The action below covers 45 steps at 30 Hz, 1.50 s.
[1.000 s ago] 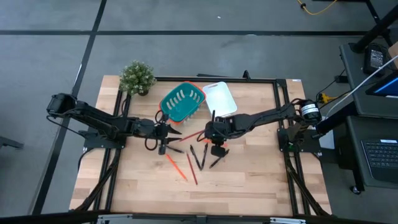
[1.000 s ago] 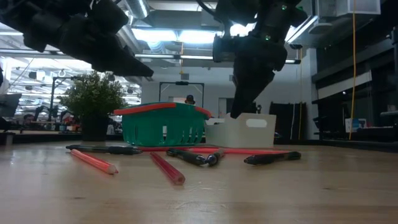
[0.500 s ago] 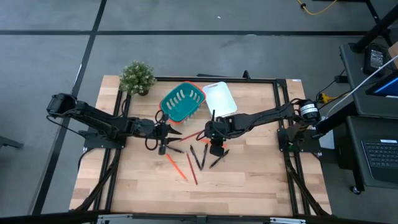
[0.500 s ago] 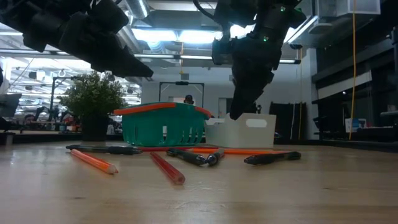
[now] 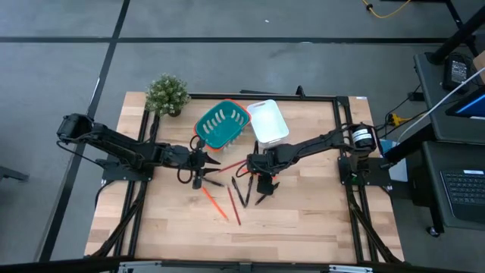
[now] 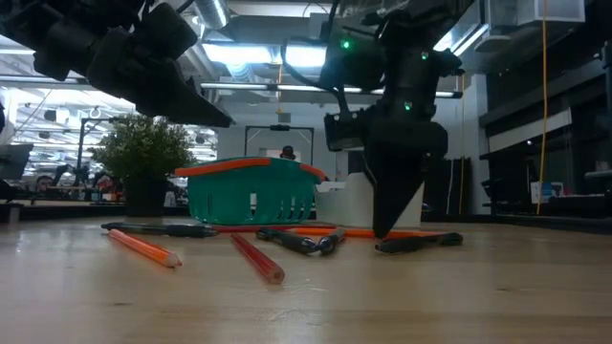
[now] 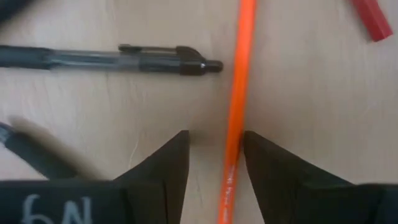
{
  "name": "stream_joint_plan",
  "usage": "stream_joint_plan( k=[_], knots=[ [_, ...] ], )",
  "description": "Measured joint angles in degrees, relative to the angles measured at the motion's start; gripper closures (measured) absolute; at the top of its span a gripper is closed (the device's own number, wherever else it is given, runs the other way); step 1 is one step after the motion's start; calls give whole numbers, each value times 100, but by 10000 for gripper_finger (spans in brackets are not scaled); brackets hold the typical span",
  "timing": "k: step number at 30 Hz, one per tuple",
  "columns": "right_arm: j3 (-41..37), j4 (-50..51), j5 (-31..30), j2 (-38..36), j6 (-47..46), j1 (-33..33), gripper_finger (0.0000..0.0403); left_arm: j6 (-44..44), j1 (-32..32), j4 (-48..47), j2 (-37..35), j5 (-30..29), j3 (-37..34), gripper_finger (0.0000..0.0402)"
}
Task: Sort pens & pencils
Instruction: Put the orange pencil into the green basket
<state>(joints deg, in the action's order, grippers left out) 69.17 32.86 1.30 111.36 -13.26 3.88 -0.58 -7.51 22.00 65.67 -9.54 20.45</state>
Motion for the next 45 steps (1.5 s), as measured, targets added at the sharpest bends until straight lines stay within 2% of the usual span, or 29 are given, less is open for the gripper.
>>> stream_joint_plan(
  k=[9,17,38,45],
  knots=[
    [17,-6,11,122,273,0,250,-2,0,-11,0,0,0,308],
    [10,-8,32,131,308,-7,292,-4,0,-10,0,0,0,308],
    [-1,-47,80,141,313,-7,362,-4,-2,-9,0,0,2,308],
    [-1,-45,63,141,312,-10,374,-4,-2,-9,0,-1,2,308]
  ],
)
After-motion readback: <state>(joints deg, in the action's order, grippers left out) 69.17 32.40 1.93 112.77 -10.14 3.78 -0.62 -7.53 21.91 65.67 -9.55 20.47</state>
